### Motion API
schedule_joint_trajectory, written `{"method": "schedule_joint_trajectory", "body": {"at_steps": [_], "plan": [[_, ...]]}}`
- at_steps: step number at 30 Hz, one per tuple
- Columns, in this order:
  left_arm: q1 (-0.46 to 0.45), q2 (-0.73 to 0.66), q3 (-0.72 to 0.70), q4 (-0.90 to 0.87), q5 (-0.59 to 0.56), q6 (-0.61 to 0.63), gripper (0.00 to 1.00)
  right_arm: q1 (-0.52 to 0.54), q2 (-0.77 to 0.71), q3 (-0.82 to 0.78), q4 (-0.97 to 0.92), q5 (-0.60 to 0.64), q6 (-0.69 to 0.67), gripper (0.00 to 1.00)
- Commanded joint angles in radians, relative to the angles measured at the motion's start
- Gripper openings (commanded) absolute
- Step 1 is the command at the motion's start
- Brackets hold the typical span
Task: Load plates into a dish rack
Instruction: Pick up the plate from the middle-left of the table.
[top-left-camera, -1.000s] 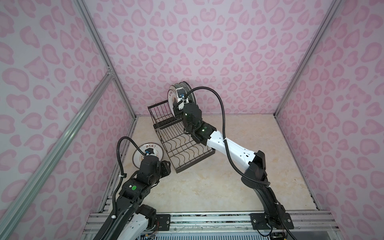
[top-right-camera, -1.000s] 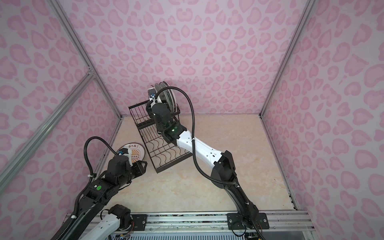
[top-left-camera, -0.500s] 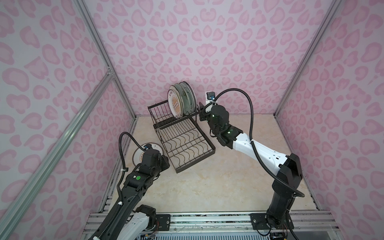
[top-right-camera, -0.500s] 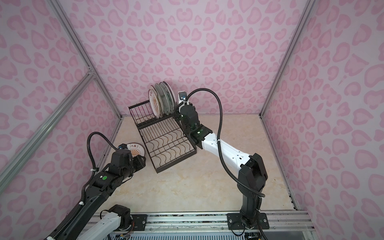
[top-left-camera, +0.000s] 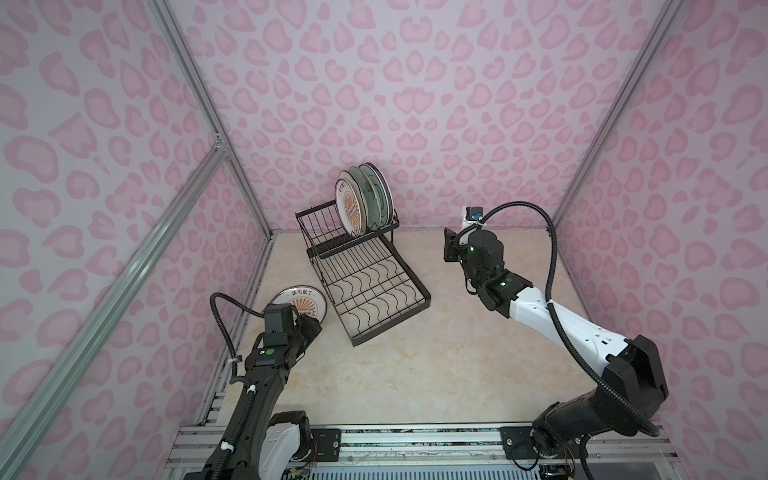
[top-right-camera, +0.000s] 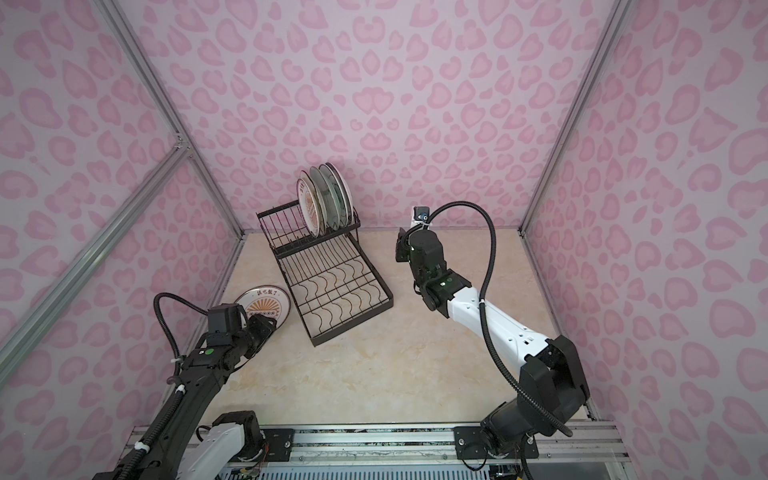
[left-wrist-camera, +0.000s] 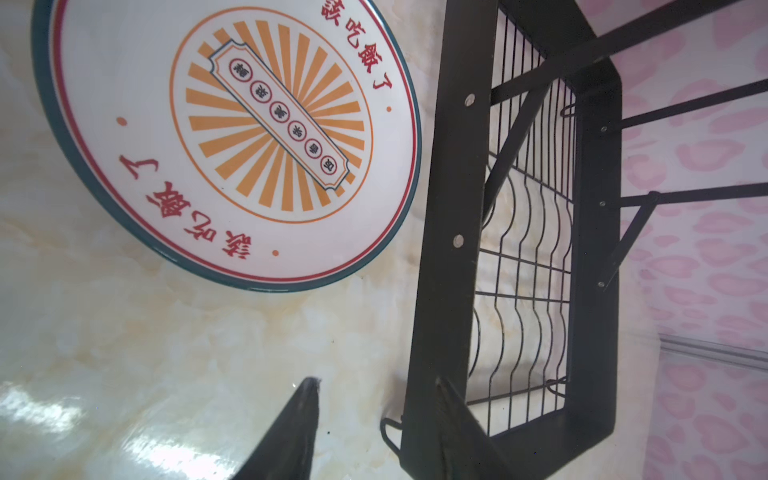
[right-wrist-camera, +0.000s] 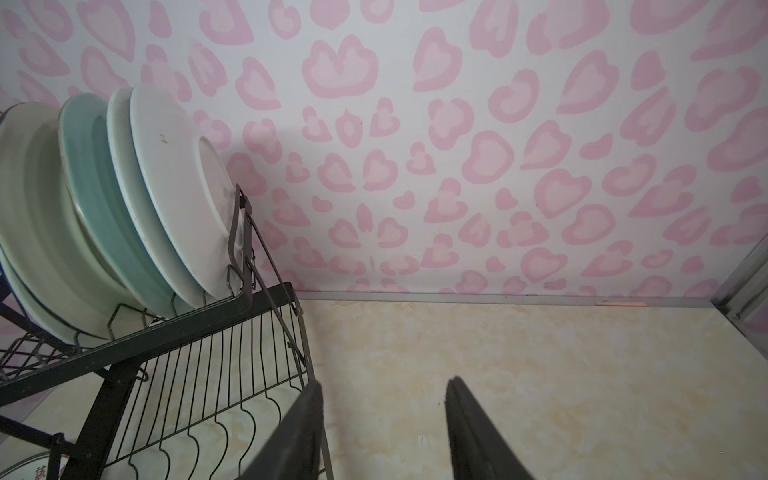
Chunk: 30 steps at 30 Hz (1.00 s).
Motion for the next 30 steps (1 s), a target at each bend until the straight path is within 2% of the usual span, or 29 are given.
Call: {"method": "schedule_joint_trajectory", "body": {"at_steps": [1, 13, 19, 30], "plan": [[0.060, 0.000, -0.017, 0.054, 0.039, -0.042, 0.48, -0.016, -0.032, -0.048, -0.010, -0.031, 0.033, 0.48], [0.237, 0.017, -0.080, 0.094, 0.088, -0.115, 0.48, -0.124, -0.141, -0.225, 0.016, -0.116, 0.111, 0.47], [0.291, 0.039, -0.099, 0.112, 0.102, -0.134, 0.48, -0.163, -0.157, -0.266, 0.040, -0.160, 0.141, 0.47], [0.338, 0.093, -0.110, 0.170, 0.141, -0.150, 0.47, -0.217, -0.179, -0.319, 0.069, -0.212, 0.166, 0.47]]}}
